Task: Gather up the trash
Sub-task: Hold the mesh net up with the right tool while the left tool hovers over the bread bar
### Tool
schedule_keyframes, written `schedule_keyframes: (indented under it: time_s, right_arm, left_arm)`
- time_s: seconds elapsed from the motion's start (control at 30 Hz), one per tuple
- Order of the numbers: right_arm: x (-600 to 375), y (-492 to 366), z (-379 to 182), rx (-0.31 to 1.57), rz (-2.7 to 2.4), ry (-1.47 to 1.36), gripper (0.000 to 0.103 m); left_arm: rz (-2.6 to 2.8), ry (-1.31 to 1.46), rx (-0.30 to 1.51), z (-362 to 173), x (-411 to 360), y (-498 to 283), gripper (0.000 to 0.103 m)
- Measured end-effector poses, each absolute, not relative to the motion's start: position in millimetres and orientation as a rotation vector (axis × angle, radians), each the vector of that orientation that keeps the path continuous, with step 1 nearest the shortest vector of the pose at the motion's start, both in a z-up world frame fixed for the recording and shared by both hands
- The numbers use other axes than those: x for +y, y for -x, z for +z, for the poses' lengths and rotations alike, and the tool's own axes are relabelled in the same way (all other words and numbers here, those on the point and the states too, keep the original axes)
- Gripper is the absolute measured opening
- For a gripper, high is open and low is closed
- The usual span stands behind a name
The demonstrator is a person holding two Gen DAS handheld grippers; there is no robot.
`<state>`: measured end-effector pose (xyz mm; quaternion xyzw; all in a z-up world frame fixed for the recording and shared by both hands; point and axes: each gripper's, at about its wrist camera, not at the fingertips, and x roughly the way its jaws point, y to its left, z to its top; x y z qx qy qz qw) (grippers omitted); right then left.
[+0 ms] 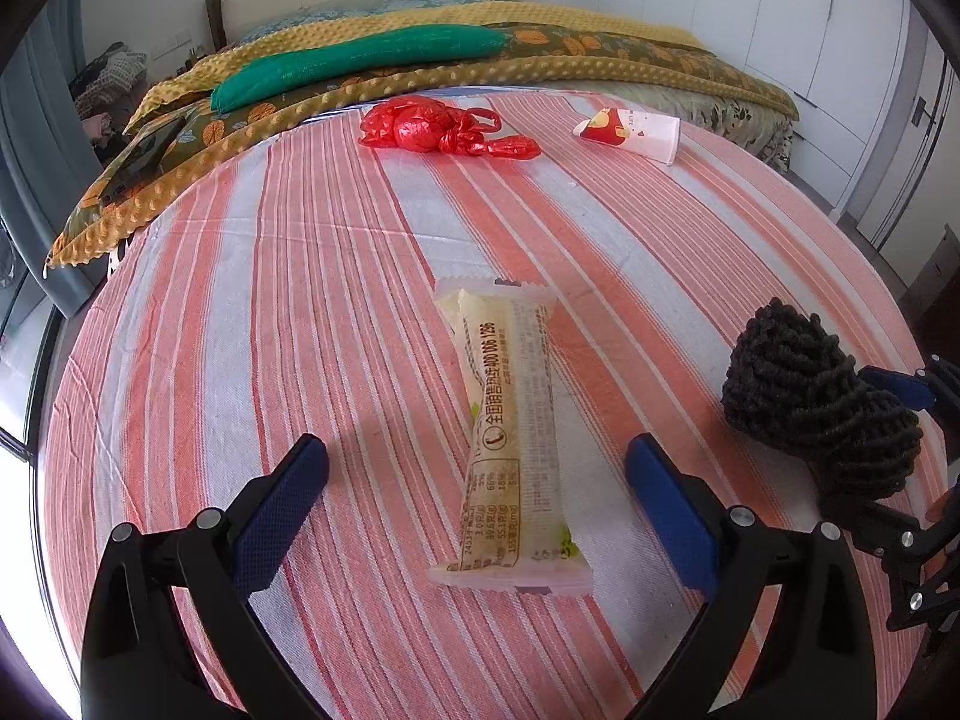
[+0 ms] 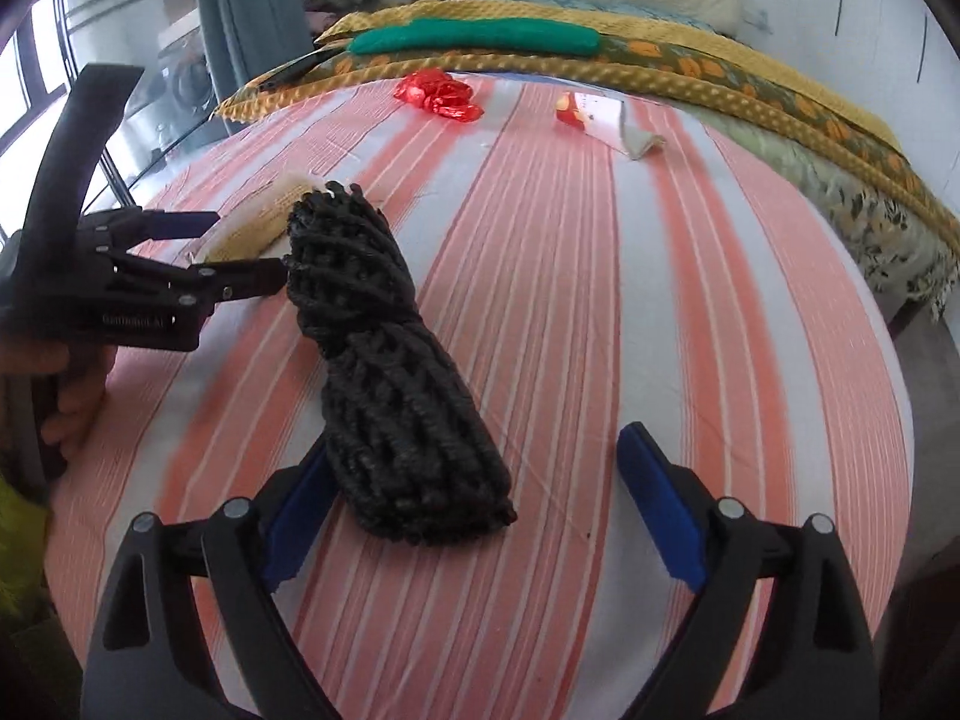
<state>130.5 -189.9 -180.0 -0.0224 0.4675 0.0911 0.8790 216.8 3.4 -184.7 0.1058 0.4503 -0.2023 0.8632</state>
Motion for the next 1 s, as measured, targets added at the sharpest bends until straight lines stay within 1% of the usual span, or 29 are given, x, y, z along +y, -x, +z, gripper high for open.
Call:
schedule_keyframes:
  time_s: [0.23, 0.53, 1.0]
  right_arm:
    - [-192, -125, -181, 0.98, 0.195, 0.04, 0.091]
    - [-187, -118, -183, 0.979, 0.197, 0.058, 0.096]
    - [-188, -117, -183, 0.982, 0.215, 0.055, 0.097]
  left_arm:
    - [-0.424, -0.222, 0.944, -185, 4, -217, 0.097]
    - [-0.424, -0.221, 0.944, -185, 4, -217, 0.097]
    - [-0.482, -0.207, 0.945, -184, 9, -219, 0.098]
